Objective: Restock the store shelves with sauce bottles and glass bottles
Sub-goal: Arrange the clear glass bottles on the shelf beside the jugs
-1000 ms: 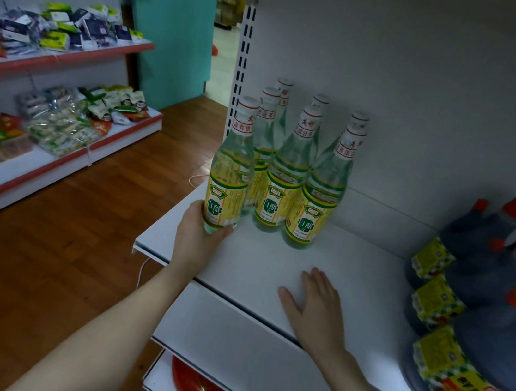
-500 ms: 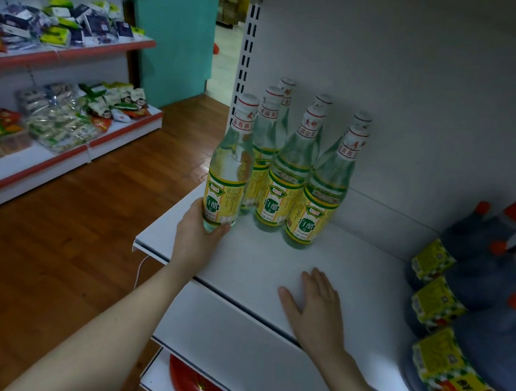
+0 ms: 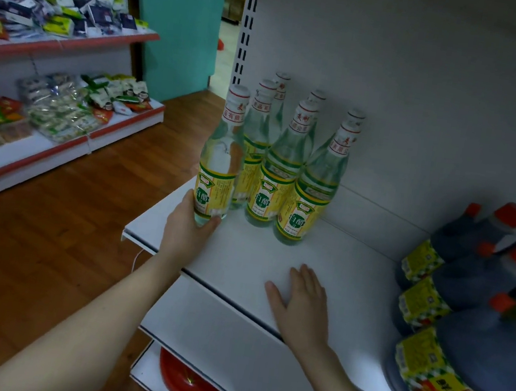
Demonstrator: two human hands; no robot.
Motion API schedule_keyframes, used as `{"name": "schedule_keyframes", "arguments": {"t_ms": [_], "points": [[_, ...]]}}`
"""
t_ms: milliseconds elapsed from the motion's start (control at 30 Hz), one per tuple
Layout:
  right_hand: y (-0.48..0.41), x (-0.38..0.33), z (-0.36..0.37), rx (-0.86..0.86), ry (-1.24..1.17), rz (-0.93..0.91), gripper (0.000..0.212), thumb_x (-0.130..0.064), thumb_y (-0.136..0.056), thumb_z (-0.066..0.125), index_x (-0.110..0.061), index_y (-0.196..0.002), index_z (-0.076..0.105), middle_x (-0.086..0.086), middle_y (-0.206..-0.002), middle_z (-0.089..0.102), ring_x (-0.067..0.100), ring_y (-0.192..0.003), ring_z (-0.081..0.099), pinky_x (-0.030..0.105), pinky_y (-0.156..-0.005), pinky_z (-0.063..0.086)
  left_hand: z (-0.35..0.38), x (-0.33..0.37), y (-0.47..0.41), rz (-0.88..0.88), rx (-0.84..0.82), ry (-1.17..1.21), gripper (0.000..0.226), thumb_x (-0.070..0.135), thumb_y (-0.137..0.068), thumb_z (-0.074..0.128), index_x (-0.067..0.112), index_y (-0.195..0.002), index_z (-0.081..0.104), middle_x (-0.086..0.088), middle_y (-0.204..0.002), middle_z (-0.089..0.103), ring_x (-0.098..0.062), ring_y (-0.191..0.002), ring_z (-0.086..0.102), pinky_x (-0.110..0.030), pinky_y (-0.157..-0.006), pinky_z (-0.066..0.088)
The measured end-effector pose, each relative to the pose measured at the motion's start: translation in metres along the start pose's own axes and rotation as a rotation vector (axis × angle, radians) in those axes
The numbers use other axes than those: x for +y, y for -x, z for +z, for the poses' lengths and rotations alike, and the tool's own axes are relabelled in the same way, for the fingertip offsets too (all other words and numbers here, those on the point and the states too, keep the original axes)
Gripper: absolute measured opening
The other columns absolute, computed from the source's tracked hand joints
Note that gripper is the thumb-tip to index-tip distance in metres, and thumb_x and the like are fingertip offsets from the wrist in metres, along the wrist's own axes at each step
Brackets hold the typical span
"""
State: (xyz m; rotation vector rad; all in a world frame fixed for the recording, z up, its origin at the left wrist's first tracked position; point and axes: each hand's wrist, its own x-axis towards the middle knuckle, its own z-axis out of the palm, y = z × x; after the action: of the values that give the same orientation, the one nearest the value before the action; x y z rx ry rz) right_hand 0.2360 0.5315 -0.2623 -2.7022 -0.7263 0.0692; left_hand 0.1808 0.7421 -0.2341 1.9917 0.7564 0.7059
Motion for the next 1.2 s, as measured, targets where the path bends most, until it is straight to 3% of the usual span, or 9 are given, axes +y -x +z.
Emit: {"name": "schedule_keyframes", "arguments": {"t_ms": [133,200,300,400,567,767,1000,1133,1200], "points": [[-0.001,0.000,-0.003,-0.025,-0.006,-0.022,0.105,-0.068,-0.062,0.000,-0.007,-0.140,0.035,0.015,-0.152,0.025,0.024,-0.142,0.018,0.038,-0.115,0.012,-0.004,0.005,0.007,0.007,-0.025,-0.108,0.057,0.029,-0.081,0.068,0.011,-0.129,0.043,-0.009,-0.130,0.054,-0.027,-0.117,0.051,-0.028,-0.087,0.039],[-0.002,0.002,-0.006,-0.079,0.021,-0.041,0.104,-0.068,-0.062,-0.002,-0.009,-0.141,0.032,0.014,-0.153,0.022,0.023,-0.143,0.015,0.037,-0.115,0.010,-0.010,0.005,0.018,-0.024,-0.035,-0.231,0.068,0.032,-0.083,0.065,0.005,-0.137,0.034,-0.013,-0.140,0.044,-0.027,-0.127,0.042,-0.031,-0.099,0.035],[-0.005,0.006,-0.012,-0.135,0.040,-0.096,0.079,-0.062,-0.083,0.021,-0.010,-0.141,0.031,0.015,-0.153,0.021,0.024,-0.143,0.014,0.037,-0.115,0.009,-0.026,0.003,0.044,-0.059,-0.045,-0.408,0.079,0.041,-0.086,0.058,0.008,-0.146,0.020,-0.009,-0.154,0.020,-0.022,-0.142,0.020,-0.031,-0.113,0.020],[-0.007,0.006,-0.022,-0.138,-0.040,-0.205,0.063,-0.046,-0.092,0.044,-0.008,-0.140,0.033,0.016,-0.152,0.023,0.024,-0.143,0.015,0.036,-0.116,0.009,-0.041,0.002,0.079,-0.033,0.049,-0.503,0.075,0.045,-0.085,0.058,0.009,-0.144,0.027,-0.008,-0.154,0.022,-0.022,-0.142,0.019,-0.033,-0.113,0.021],[0.015,-0.026,-0.029,-0.211,-0.261,-0.500,0.064,-0.042,-0.090,0.051,-0.010,-0.142,0.031,0.006,-0.153,0.023,0.016,-0.143,0.013,0.025,-0.114,0.011,-0.054,-0.008,0.146,-0.126,0.126,-0.635,0.074,0.052,-0.086,0.052,0.016,-0.145,0.023,-0.004,-0.155,0.019,-0.017,-0.143,0.014,-0.032,-0.114,0.013],[0.064,-0.057,-0.001,-0.376,-0.298,-0.756,0.072,-0.051,-0.087,0.051,-0.015,-0.144,0.026,0.001,-0.153,0.024,0.014,-0.142,0.017,0.022,-0.112,0.014,-0.068,-0.033,0.226,-0.352,0.173,-0.679,0.078,0.055,-0.086,0.049,0.017,-0.147,0.017,-0.003,-0.156,0.013,-0.014,-0.144,0.007,-0.032,-0.117,0.009],[0.097,-0.052,0.061,-0.525,-0.200,-0.738,0.092,-0.071,-0.074,0.032,-0.012,-0.144,0.025,0.004,-0.152,0.026,0.016,-0.142,0.017,0.019,-0.109,0.010,-0.081,-0.073,0.287,-0.456,0.143,-0.702,0.080,0.055,-0.087,0.047,0.012,-0.147,0.015,-0.005,-0.156,0.012,-0.015,-0.144,0.006,-0.029,-0.116,0.003],[0.108,-0.038,0.111,-0.585,-0.139,-0.708,0.073,-0.044,-0.086,0.056,-0.006,-0.142,0.029,0.009,-0.150,0.031,0.021,-0.141,0.023,0.024,-0.113,0.015,-0.070,-0.115,0.317,-0.517,0.090,-0.679,0.080,0.053,-0.088,0.047,0.011,-0.147,0.014,-0.005,-0.156,0.010,-0.015,-0.145,0.005,-0.029,-0.116,0.001],[0.115,-0.028,0.142,-0.612,-0.129,-0.664,0.075,-0.047,-0.084,0.056,-0.003,-0.140,0.033,0.013,-0.147,0.036,0.024,-0.138,0.029,0.029,-0.113,0.020,-0.058,-0.142,0.332,-0.556,0.058,-0.654,0.079,0.051,-0.088,0.048,0.010,-0.147,0.014,-0.006,-0.156,0.010,-0.015,-0.145,0.004,-0.028,-0.115,-0.001]]}}
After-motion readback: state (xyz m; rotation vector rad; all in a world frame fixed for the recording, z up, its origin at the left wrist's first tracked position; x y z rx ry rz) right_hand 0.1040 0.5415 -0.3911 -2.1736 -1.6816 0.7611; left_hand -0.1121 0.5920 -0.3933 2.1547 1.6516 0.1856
